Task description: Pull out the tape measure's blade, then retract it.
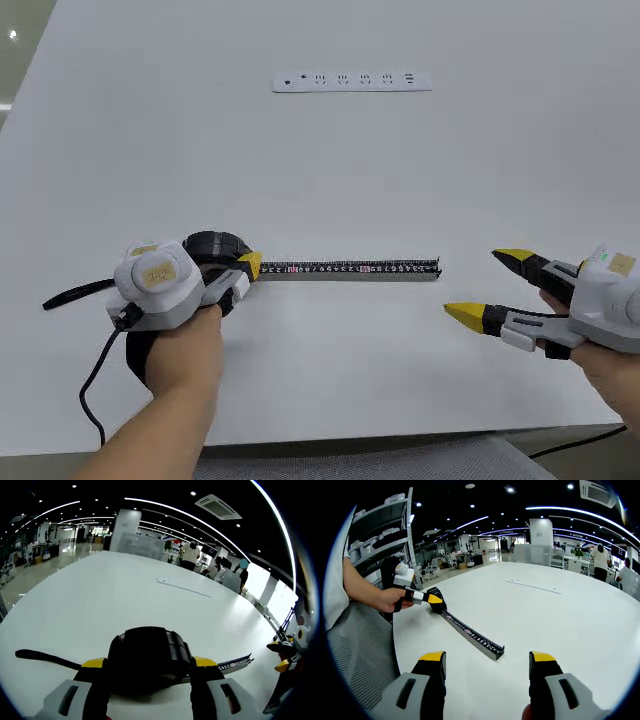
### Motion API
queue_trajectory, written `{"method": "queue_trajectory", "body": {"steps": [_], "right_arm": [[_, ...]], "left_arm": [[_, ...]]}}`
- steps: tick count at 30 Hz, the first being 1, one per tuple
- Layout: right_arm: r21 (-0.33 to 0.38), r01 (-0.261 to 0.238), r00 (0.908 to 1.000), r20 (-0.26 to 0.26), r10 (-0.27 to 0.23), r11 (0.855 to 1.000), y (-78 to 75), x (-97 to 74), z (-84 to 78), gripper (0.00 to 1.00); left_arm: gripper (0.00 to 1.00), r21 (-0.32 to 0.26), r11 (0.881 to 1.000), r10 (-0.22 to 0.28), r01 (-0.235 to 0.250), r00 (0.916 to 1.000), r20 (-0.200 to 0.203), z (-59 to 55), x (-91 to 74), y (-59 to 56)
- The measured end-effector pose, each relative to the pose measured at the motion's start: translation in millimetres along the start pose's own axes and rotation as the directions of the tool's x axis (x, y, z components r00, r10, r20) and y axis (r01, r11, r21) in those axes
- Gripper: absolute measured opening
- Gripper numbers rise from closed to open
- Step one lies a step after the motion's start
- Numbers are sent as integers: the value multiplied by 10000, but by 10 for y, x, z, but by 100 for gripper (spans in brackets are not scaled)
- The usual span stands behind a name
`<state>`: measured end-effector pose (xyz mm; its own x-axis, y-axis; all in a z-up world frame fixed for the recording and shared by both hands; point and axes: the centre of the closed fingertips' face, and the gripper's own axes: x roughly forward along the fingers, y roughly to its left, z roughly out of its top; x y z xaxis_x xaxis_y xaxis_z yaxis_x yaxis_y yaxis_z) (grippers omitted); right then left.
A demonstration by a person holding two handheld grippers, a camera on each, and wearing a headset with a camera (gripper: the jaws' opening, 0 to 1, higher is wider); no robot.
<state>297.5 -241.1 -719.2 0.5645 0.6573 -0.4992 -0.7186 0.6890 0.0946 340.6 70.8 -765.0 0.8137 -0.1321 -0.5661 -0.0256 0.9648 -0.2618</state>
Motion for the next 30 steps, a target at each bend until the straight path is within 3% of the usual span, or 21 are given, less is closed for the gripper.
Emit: {"method": "queue_trajectory", "body": {"steps": [30], "right_arm": [[-177,-282,9991,-324,276,9994,-111,170,-41,59]], "left_arm": [[61,392,9992,-99,92,9998,167,12,-41,-13]]}}
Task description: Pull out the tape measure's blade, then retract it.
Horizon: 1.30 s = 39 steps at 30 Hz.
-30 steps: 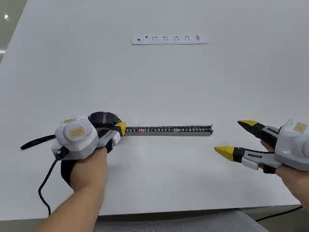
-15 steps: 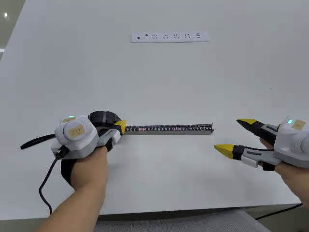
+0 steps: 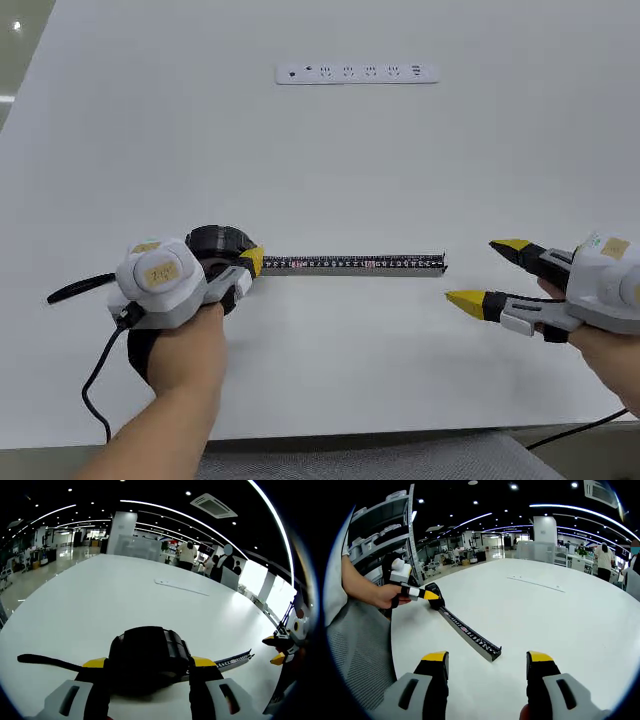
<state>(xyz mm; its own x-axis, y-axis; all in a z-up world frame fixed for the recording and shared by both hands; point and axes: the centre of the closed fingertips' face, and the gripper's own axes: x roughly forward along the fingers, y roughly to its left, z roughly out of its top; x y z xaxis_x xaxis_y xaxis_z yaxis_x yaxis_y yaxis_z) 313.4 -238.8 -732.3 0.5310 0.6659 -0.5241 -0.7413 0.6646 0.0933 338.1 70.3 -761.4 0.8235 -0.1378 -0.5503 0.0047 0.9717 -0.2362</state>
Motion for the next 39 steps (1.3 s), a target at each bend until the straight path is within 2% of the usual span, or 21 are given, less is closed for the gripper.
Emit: {"method": "queue_trajectory", "body": {"steps": [8,16,20,23,24,32,35,39], "right_arm": [[-201,-234,9995,-232,230,9995,-46,93,-23,56],[-109,-791,9960,-421,786,9968,-57,213,5,54],[-103,-807,9958,-434,802,9967,-60,220,6,52],[317,-1535,9855,-686,1553,9876,-50,353,-18,48],[377,-1627,9836,-731,1651,9860,-52,373,-27,48],[590,-2164,9690,-1088,2218,9745,-82,453,-78,43],[786,-2223,9675,-1055,2298,9718,-110,469,-65,39],[887,-2424,9604,-1189,2519,9661,-101,510,-97,35]], "left_arm": [[61,-70,9999,-79,80,9999,83,3,1,0],[61,-75,10000,-62,62,10000,47,-3,6,6],[61,-70,10000,-61,62,10000,44,-2,6,6],[61,-86,9999,-58,58,10000,34,-2,6,2],[61,-88,9999,-59,60,10000,32,-3,5,3],[61,-106,9999,-66,66,10000,22,-1,6,2],[61,-118,9999,-67,67,10000,4,-1,6,1],[61,-122,9999,-72,72,10000,-18,-2,6,1]]}}
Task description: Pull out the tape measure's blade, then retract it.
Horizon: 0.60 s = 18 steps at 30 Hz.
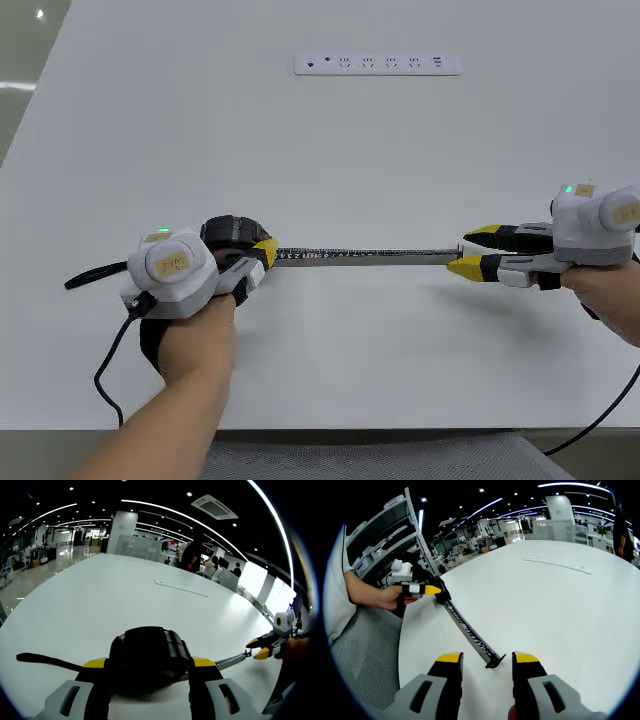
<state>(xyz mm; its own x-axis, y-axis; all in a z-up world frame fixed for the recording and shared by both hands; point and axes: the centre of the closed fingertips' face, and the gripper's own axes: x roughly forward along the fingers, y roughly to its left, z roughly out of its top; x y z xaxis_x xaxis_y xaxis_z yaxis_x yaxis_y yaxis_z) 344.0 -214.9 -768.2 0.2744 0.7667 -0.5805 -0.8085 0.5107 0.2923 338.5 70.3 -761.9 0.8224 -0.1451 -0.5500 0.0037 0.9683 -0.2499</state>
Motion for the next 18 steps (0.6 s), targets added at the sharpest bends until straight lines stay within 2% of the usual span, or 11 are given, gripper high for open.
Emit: {"method": "queue_trajectory", "body": {"steps": [10,18], "right_arm": [[299,-424,9988,-247,431,9987,-11,60,-59,25],[455,-549,9979,-315,563,9975,-7,56,-72,22]], "left_arm": [[61,-7,10000,6,-6,10000,-17,-2,-1,1],[61,-4,10000,-4,4,10000,-33,-2,3,3]]}}
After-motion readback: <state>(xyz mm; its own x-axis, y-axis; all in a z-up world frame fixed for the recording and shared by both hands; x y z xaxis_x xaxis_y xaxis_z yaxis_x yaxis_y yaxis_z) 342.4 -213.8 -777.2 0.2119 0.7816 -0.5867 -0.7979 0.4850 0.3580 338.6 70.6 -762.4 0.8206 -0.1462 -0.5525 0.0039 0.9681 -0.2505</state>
